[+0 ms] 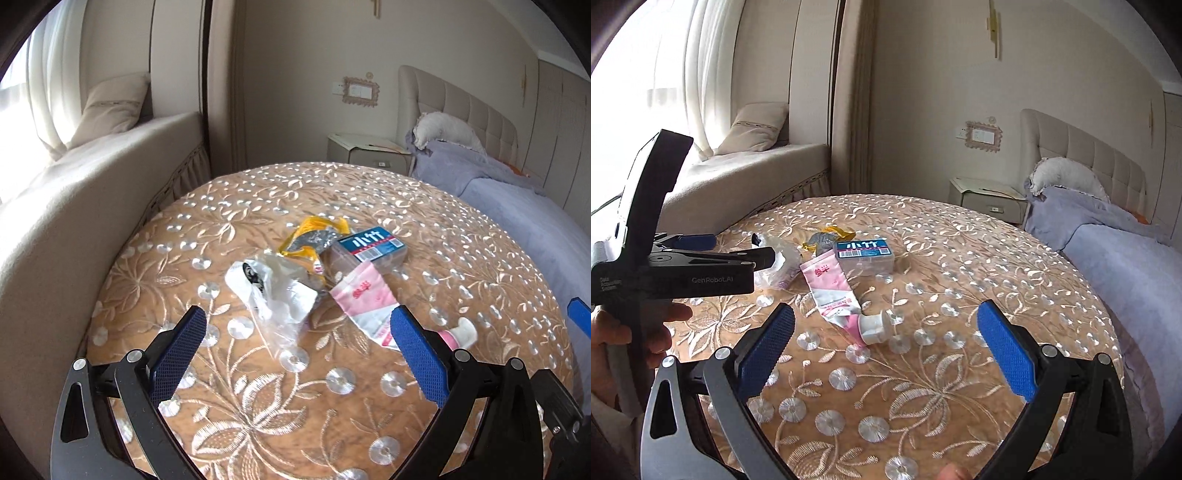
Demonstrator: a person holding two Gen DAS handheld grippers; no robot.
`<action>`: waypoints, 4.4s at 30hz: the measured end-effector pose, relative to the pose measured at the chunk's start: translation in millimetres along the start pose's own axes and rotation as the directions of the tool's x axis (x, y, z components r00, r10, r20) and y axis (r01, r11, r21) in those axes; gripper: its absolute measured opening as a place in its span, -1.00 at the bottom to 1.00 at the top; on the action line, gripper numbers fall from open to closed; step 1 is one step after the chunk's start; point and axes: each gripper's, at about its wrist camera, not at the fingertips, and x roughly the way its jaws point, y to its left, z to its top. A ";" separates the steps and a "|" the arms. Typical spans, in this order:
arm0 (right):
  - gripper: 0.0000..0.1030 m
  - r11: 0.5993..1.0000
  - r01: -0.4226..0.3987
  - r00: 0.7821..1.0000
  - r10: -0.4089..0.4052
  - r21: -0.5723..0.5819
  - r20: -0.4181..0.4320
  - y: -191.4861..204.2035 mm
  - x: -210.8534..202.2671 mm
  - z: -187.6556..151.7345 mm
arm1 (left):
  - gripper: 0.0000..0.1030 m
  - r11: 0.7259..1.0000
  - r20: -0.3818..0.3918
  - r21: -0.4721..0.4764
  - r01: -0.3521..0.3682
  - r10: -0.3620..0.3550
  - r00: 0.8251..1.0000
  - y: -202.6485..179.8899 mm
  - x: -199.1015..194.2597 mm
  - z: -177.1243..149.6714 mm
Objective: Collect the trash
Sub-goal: 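Grasp the clear plastic bag with the left tool, then grasp the pink-and-white toothpaste tube with the right tool while the left holds the bag, then carry the bag and tube with both tools over the white bin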
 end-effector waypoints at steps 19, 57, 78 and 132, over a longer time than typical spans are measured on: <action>0.91 0.997 -0.036 0.994 0.029 -0.064 -0.104 21.1 70.8 12.8 | 0.18 0.994 -0.147 0.106 0.012 0.004 0.989 11.8 94.5 17.2; -0.17 0.960 -0.211 0.967 0.232 0.183 -0.102 -24.3 35.7 21.8 | -0.11 0.992 0.041 0.017 0.123 -0.124 0.991 7.3 -30.5 18.5; -0.18 0.959 -0.008 0.996 -0.019 0.284 0.091 -109.9 -128.0 -27.6 | -0.10 0.892 0.019 0.287 0.348 -0.368 0.929 -161.0 -88.0 -23.2; -0.18 0.667 0.431 0.897 -0.391 0.607 -0.207 -347.3 -183.2 -267.4 | -0.02 0.414 -0.585 0.530 0.740 -0.453 0.673 -554.5 9.4 -224.9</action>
